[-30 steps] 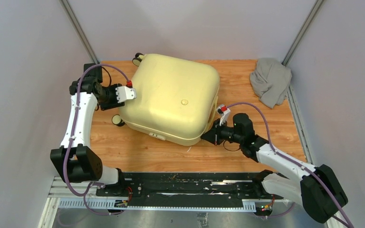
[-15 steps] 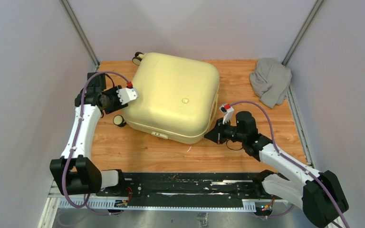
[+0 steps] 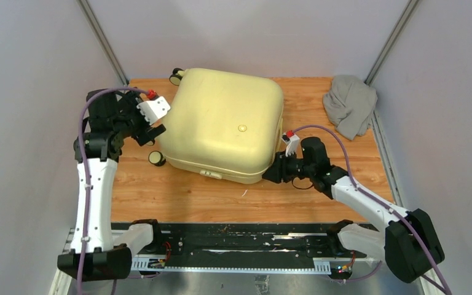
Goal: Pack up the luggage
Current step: Zip the luggage at the center of the board.
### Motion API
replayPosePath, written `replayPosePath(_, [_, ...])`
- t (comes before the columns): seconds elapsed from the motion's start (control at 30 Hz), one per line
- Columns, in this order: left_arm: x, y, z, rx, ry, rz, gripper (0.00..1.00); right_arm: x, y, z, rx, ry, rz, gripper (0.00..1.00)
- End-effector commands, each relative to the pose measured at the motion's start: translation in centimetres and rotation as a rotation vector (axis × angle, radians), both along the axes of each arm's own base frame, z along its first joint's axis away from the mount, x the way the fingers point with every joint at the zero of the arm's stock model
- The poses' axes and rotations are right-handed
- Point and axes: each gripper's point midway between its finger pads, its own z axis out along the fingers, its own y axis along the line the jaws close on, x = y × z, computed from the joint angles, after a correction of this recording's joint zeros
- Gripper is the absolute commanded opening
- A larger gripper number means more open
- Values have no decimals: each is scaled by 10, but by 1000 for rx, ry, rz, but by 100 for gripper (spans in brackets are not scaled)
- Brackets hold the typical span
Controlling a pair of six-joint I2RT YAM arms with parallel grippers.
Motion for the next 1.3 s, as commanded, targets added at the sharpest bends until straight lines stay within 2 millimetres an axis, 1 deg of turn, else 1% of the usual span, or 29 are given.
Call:
replayPosePath(0.0, [-39,-48,-3,-95,65,-187,96,13,-25,13,-13,-43,-104,47])
replayPosePath(0.03, [-50,-67,-17,-91,110,-253,93,13,-29,17,1,-54,-118,49])
replayPosePath(0.1, [-75,-100,-52,-49,207,-370,86,12,-31,23,25,-58,-123,50])
replayPosePath(0.13, [-90,-113,-70,-19,251,-429,84,10,-29,26,37,-52,-112,50])
replayPosePath(0.2, [-118,-133,-99,52,306,-543,80,6,-25,29,65,-29,-83,48])
replayPosePath(0.27, [-140,-142,-123,130,348,-625,77,4,-22,34,79,-26,-67,47])
replayPosePath(0.3, [-149,-145,-135,163,373,-662,75,3,-24,34,73,-18,-74,47])
replayPosePath(0.33, [-153,-145,-147,195,398,-675,73,3,-27,36,69,-22,-88,48])
replayPosePath(0.4, [-154,-139,-166,270,434,-694,66,7,-36,40,56,-45,-128,51])
replayPosePath(0.47, [-145,-135,-178,355,427,-712,57,12,-46,42,36,-60,-161,55])
replayPosePath(0.5, [-137,-134,-181,390,414,-713,55,15,-52,42,21,-66,-181,57])
replayPosePath(0.57, [-120,-140,-185,425,375,-705,54,19,-60,38,-19,-83,-199,60])
replayPosePath(0.63, [-102,-149,-184,438,316,-700,54,22,-63,36,-44,-106,-202,61])
replayPosePath(0.7, [-82,-158,-182,449,244,-679,54,26,-62,31,-45,-113,-198,63])
replayPosePath(0.73, [-70,-158,-180,475,202,-652,54,28,-61,28,-46,-120,-191,63])
replayPosePath(0.8, [-49,-155,-177,528,118,-592,52,32,-62,22,-67,-140,-178,63])
replayPosePath(0.87, [-30,-142,-174,566,66,-531,51,39,-61,18,-75,-165,-175,63])
replayPosePath(0.93, [-17,-124,-176,580,85,-467,50,50,-57,22,-50,-225,-174,62])
replayPosePath(1.03, [0,-94,-178,561,157,-361,49,63,-54,22,-43,-284,-175,61])
replayPosePath(1.1, [12,-80,-173,546,146,-311,49,72,-51,21,-36,-306,-167,59])
replayPosePath(1.17, [15,-78,-168,518,135,-300,50,77,-41,26,5,-331,-132,58])
replayPosePath(1.23, [9,-85,-165,467,148,-324,51,78,-31,28,52,-343,-84,56])
replayPosePath(1.27, [4,-90,-164,431,155,-341,52,77,-25,25,73,-342,-51,55])
